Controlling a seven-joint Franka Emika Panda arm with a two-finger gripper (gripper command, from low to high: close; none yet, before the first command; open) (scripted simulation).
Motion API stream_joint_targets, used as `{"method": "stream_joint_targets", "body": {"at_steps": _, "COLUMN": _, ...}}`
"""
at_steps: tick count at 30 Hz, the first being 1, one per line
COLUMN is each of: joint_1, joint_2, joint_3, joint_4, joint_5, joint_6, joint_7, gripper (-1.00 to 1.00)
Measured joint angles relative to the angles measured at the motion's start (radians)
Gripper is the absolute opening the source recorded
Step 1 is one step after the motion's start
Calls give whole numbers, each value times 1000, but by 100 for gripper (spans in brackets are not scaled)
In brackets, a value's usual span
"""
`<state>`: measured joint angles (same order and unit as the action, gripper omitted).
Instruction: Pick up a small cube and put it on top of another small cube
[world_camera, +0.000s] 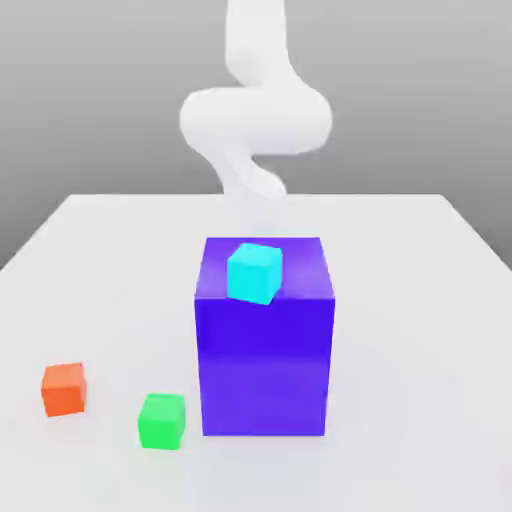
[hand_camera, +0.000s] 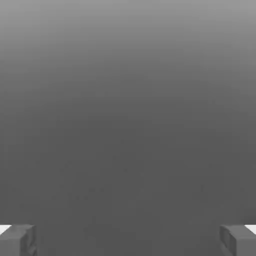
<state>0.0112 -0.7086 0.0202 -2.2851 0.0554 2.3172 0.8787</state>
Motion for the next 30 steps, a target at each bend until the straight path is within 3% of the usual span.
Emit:
{"method": "stream_joint_targets", "body": {"at_steps": 8, "joint_1": 19, "joint_2": 294, "joint_3": 112, "joint_4": 50, "joint_5": 129, "joint_6": 52, "joint_7": 293, "gripper": 0}}
{"method": "stream_joint_targets", "body": {"at_steps": 13, "joint_1": 32, "joint_2": 474, "joint_3": 199, "joint_4": 79, "joint_5": 138, "joint_6": 89, "joint_7": 523, "gripper": 0}}
{"method": "stream_joint_targets", "body": {"at_steps": 20, "joint_1": 115, "joint_2": 732, "joint_3": 280, "joint_4": 116, "joint_5": 44, "joint_6": 151, "joint_7": 918, "gripper": 0}}
{"method": "stream_joint_targets", "body": {"at_steps": 30, "joint_1": 345, "joint_2": 1096, "joint_3": 209, "joint_4": 173, "joint_5": -168, "joint_6": 227, "joint_7": 1531, "gripper": 0}}
